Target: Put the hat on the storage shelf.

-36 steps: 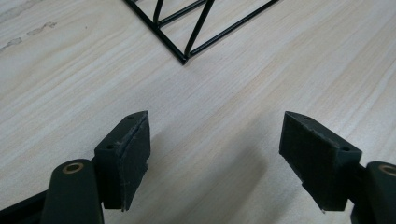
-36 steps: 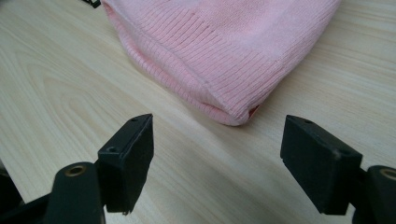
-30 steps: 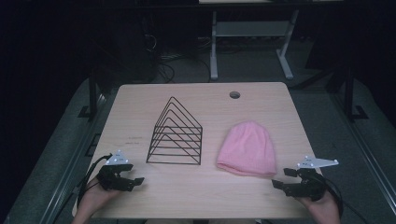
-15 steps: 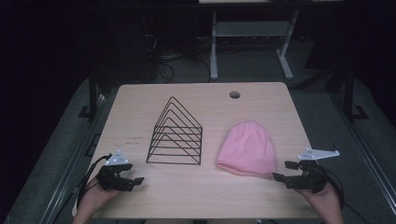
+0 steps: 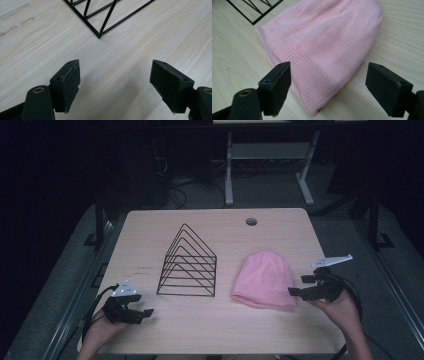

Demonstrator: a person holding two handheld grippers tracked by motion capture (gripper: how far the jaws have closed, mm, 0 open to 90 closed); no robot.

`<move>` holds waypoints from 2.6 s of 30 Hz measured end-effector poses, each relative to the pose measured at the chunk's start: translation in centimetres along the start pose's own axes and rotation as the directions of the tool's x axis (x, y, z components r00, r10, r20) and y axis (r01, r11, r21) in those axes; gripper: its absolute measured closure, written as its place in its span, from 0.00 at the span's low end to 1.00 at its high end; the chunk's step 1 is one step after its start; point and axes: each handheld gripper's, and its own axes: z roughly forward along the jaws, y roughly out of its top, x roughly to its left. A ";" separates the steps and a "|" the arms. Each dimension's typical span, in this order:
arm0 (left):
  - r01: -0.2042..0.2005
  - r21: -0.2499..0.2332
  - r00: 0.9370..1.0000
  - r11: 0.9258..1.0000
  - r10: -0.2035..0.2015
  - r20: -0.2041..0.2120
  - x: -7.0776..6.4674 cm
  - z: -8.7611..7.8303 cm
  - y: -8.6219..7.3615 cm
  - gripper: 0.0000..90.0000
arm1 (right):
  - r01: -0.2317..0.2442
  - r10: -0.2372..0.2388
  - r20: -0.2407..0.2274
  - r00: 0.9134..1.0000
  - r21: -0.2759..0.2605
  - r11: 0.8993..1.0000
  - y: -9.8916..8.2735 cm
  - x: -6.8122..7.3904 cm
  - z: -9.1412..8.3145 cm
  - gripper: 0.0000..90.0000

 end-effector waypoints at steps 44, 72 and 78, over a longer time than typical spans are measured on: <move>0.008 0.015 1.000 1.000 -0.008 0.011 0.3 0.1 -0.1 0.27 | -0.054 0.059 -0.025 0.998 0.174 0.983 9.4 -6.4 8.0 0.36; 0.007 0.021 1.000 1.000 -0.008 0.015 0.6 -0.1 -0.2 0.27 | -0.145 0.183 -0.159 0.970 0.223 0.964 7.9 -7.3 10.8 0.81; 0.015 0.026 1.000 1.000 -0.015 0.022 0.6 -0.1 -0.1 0.27 | -0.116 0.154 -0.184 0.971 0.203 0.972 8.3 -6.6 9.8 0.86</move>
